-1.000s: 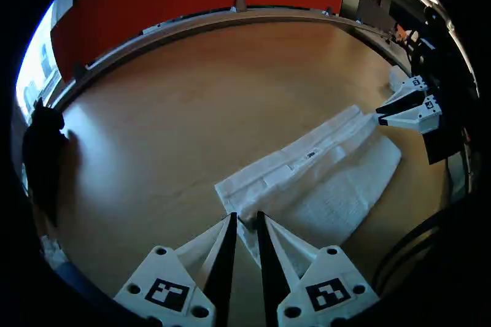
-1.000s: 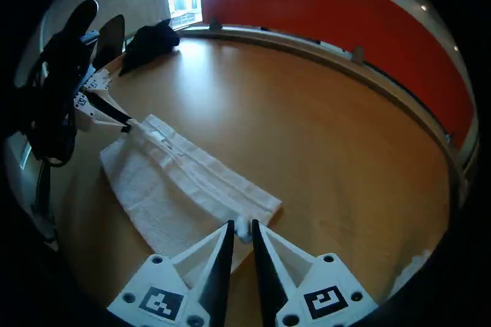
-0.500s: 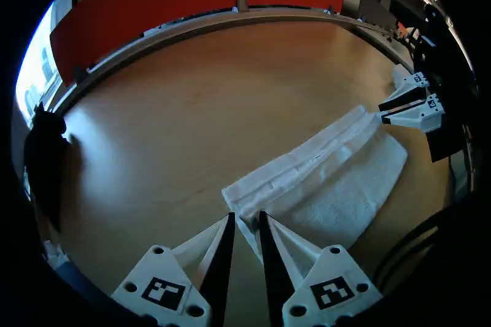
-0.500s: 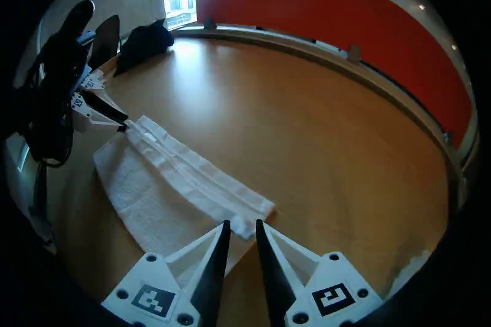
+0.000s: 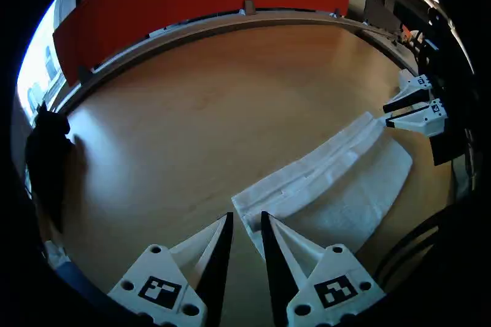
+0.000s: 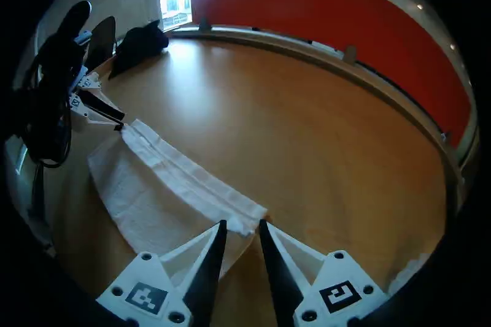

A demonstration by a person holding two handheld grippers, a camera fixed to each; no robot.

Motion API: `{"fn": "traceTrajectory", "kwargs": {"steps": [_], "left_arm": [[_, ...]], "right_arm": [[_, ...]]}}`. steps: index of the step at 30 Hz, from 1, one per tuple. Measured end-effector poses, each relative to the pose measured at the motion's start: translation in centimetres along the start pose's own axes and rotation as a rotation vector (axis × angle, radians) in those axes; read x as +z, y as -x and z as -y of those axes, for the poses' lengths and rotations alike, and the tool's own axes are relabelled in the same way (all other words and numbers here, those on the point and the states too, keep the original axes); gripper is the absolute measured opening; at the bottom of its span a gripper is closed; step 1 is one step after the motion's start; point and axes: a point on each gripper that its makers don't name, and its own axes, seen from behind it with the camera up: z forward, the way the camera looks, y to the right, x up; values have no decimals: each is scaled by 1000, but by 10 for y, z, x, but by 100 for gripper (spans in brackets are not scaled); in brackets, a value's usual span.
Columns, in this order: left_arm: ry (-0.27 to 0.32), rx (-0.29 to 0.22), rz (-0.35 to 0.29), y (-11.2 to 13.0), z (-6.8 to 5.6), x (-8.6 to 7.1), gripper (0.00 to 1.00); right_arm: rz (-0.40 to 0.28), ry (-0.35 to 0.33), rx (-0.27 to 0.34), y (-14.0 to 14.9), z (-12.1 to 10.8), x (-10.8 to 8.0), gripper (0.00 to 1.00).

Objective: Fold towel

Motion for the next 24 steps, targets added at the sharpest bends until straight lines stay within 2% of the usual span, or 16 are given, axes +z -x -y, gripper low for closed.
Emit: {"fn": "traceTrajectory", "kwargs": {"steps": [4, 6, 8, 10, 12, 16, 24], "left_arm": [[-9, -1, -8, -4, 3, -2, 38], [-18, -3, -13, -5, 6, -3, 41], [-28, -6, -17, -5, 9, -4, 68], [-42, -7, -22, -6, 13, -6, 86], [-48, -10, -26, -7, 15, -7, 92], [-42, -28, -30, -7, 15, -8, 96], [-41, -48, -35, -5, 15, -13, 96]], "right_arm": [[-2, 6, -5, -1, -3, 0, 49], [-2, 11, -8, -2, -5, -1, 61], [-2, 18, -11, -1, -7, -2, 69], [-1, 20, -13, 0, -8, -2, 82], [-1, 22, -13, 0, -9, -3, 96], [-4, 32, -13, 0, -11, -4, 97], [-12, 38, -7, -2, -11, -6, 97]]}}
